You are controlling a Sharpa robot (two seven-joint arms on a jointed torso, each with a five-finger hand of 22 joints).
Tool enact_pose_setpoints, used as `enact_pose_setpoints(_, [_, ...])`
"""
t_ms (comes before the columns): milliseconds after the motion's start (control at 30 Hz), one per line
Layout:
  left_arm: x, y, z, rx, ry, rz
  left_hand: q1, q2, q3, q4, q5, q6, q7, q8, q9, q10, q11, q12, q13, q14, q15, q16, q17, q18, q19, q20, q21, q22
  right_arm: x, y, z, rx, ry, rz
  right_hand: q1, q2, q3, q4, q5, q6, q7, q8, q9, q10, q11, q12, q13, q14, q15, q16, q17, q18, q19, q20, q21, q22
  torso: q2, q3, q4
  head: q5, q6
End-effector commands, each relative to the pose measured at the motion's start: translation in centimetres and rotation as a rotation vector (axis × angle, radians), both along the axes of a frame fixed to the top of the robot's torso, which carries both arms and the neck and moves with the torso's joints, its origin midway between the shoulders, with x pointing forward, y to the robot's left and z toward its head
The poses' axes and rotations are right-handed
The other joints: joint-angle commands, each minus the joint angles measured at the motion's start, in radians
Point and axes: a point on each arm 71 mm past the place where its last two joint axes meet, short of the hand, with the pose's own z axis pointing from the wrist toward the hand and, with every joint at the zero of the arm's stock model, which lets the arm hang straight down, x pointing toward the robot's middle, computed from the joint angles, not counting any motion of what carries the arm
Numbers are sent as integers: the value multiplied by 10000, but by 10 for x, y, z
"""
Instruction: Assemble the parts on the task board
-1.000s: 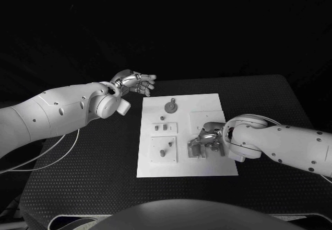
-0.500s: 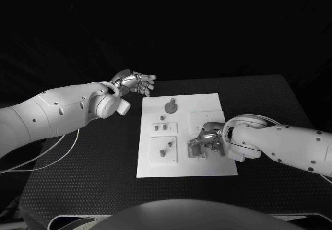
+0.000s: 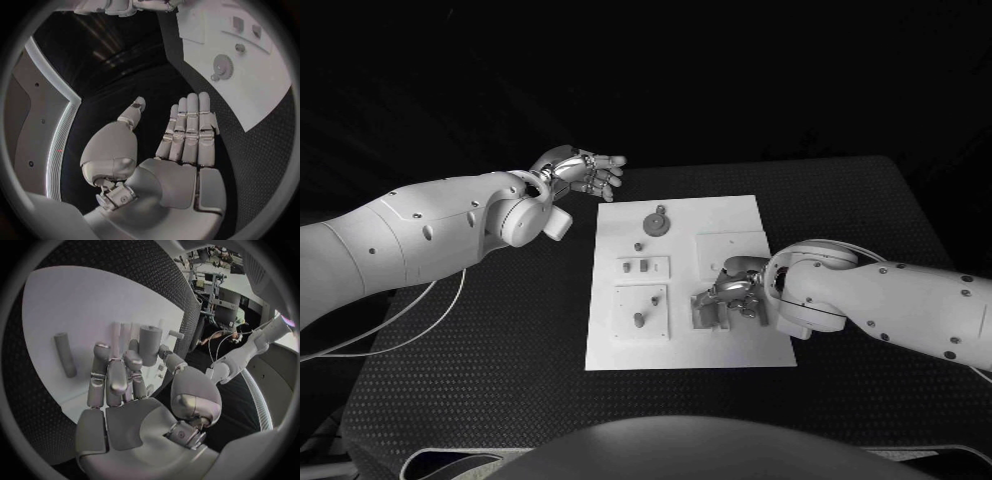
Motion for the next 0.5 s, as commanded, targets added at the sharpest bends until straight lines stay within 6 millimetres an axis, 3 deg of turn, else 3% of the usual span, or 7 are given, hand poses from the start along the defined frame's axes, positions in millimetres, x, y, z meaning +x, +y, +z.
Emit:
enact_pose_setpoints(33, [0,-2,1,-121,-8,-120,-11,57,-1,-68,-55,-77,5,-49,-14,-86,-8,-64,-13,-73,25,-36,16,105,-61,0,-25,-11,-4,2,-4,-60,199,218,-66,30,29,38,17,100,85,-52,-5,-114,-52,-51,-13,-36,-31,-57,-8,86,-59,3,-69,184,-5,-5,4,11,1])
enact_pose_setpoints(333, [0,-3,1,-125,-10,-130,-18,61,-1,-73,-55,-79,6,-50,-14,-89,-7,-66,-13,-74,26,-40,20,105,-63,2,-24,-13,-3,2,-3,-33,128,162,-122,-10,20,47,11,86,92,-65,-4,-125,-47,-52,-16,-54,-29,-64,-32,86,-63,7,-71,184,-1,1,-7,17,1])
enact_pose_setpoints(400, [0,-3,1,-119,-7,-118,-19,62,-1,-74,-55,-80,6,-50,-14,-90,-6,-66,-13,-74,26,-41,21,106,-63,2,-24,-14,-3,2,-4,-32,132,156,-200,-112,17,76,12,62,99,-85,-4,-146,-39,-58,-22,-82,-26,-77,-62,86,-73,11,-80,183,0,2,-6,20,1])
enact_pose_setpoints(500, [0,-3,1,-117,-4,-116,-21,62,-1,-75,-55,-81,7,-50,-15,-91,-6,-67,-14,-74,27,-42,22,106,-63,2,-24,-14,-3,1,-4,-23,155,137,-405,-489,83,263,23,-19,121,-146,-11,-204,-11,-72,-37,-155,-16,-114,-143,86,-86,11,-108,175,2,7,-8,11,1])
